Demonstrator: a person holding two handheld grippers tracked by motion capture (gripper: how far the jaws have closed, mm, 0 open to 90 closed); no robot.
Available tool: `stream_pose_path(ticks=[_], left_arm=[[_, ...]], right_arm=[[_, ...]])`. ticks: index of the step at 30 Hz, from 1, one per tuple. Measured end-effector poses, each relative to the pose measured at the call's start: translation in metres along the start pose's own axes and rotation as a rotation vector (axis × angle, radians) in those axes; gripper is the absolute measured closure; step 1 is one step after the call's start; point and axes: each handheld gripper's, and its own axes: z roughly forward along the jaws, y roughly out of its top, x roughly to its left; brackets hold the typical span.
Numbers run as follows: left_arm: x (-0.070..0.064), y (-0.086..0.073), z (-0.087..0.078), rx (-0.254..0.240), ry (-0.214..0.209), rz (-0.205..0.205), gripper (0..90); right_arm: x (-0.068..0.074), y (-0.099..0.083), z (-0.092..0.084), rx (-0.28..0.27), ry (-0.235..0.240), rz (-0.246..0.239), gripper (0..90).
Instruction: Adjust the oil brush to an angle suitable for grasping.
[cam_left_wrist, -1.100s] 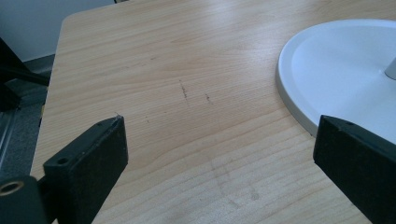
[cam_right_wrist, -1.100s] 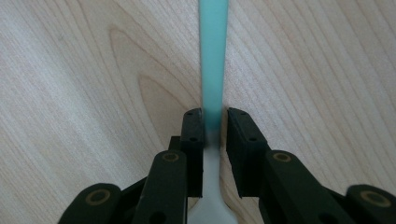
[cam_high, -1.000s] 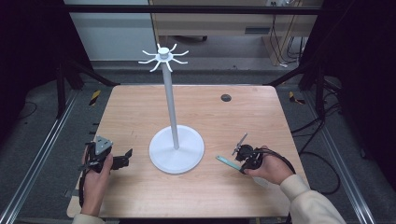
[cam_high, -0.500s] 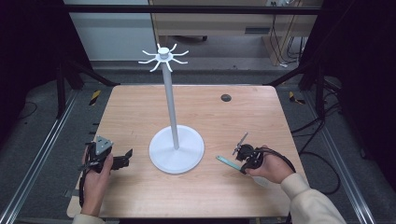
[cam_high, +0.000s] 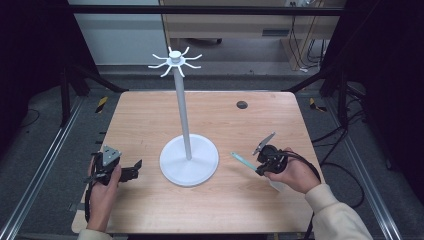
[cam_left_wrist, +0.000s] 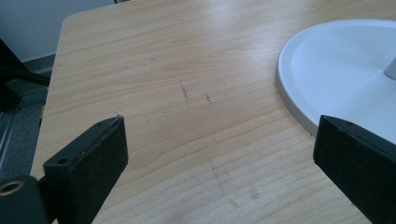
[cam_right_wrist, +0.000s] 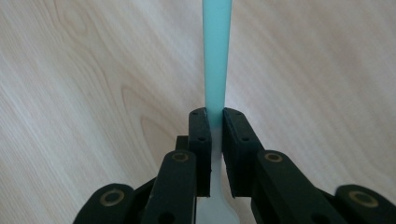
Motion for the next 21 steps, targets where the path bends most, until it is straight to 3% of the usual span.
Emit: stream_pose_path(ticks=[1,2,5,6,13,21], left_arm=[[0.000,0.000,0.000,0.000,0.000,0.000,2.7],[0.000,0.000,0.000,0.000,0.000,0.001,2.7],[-0.001,0.000,-0.002,-0.014,0.000,-0.004,2.7],[-0.001,0.000,-0.003,-0.016,0.001,0.001,2.7],[-0.001,0.000,-0.002,-0.011,-0.002,-0.001,2.7],[0.000,0.000,-0.002,-0.014,-0.001,-0.008,2.7]], right_arm=[[0.000,0.000,0.000,0.000,0.000,0.000,82.4],[-0.003,0.004,-0.007,-0.047,0.004,0.012,82.4],[-0.006,0.009,-0.012,-0.089,0.003,0.029,82.4],[-0.012,0.013,-0.017,-0.138,-0.001,0.043,82.4],[-0.022,0.025,-0.027,-0.265,-0.024,0.096,82.5],[-0.023,0.042,-0.027,-0.365,-0.028,0.122,82.5]])
